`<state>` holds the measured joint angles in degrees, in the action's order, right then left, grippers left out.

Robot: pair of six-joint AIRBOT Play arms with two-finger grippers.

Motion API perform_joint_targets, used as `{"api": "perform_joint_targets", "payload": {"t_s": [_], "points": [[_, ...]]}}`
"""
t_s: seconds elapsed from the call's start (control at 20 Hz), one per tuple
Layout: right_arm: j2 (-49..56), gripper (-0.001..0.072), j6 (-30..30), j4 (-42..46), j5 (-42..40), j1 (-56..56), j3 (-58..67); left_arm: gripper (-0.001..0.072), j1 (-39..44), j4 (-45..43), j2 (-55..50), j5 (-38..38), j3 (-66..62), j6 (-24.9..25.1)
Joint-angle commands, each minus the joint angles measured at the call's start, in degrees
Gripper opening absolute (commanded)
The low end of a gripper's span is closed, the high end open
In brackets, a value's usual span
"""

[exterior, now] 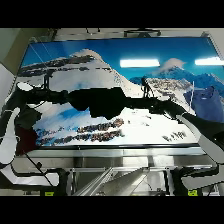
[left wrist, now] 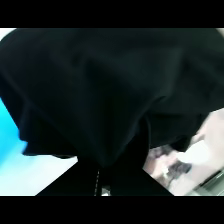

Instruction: Fold the shirts.

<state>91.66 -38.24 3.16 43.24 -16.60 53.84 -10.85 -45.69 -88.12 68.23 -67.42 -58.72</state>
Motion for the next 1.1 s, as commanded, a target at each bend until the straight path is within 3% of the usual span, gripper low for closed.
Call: {"api": "perform_joint_targets", "payload": {"t_s": [0.0, 0.15, 0.5, 0.55, 0.6, 0.7, 0.8, 1.05], "points": [[0.0, 0.0574, 0.0, 6.1, 0.8, 0.1, 0.0, 0.0021, -0.3, -0.7, -3.1, -1.4, 1.9, 2.7], [0.4, 0.0574, -3.8, 11.4, 0.7, 0.0, 0.0, 0.0021, -0.4, -0.6, -3.4, -2.3, 1.7, 2.8], [6.0, 0.0569, -3.7, 7.1, 0.7, -3.9, 3.1, 0.0020, -0.4, -0.7, -3.4, -0.7, -3.0, 2.5], [6.4, 0.0404, -3.7, 7.1, 0.8, -4.8, 4.4, 0.0021, -0.4, -0.7, -3.4, -0.7, -3.1, 2.5], [6.4, 0.0177, -3.8, 7.1, 0.9, -5.3, 5.4, 0.0021, -0.5, -0.7, -3.4, -0.7, -3.1, 2.5], [6.2, 0.0022, -3.8, 7.2, 5.1, -5.1, 7.8, 0.0020, -1.0, -0.6, -3.3, -0.5, -3.1, 2.3], [3.8, 0.0021, -4.2, 8.0, 12.5, -2.9, 9.8, 0.0019, -2.0, -0.7, -2.8, 2.4, -5.0, 0.9], [-12.8, 0.0021, -16.9, 20.0, 29.8, 9.2, 18.4, 0.0018, -6.0, 3.2, 9.9, 8.5, -16.5, -2.3]]}}
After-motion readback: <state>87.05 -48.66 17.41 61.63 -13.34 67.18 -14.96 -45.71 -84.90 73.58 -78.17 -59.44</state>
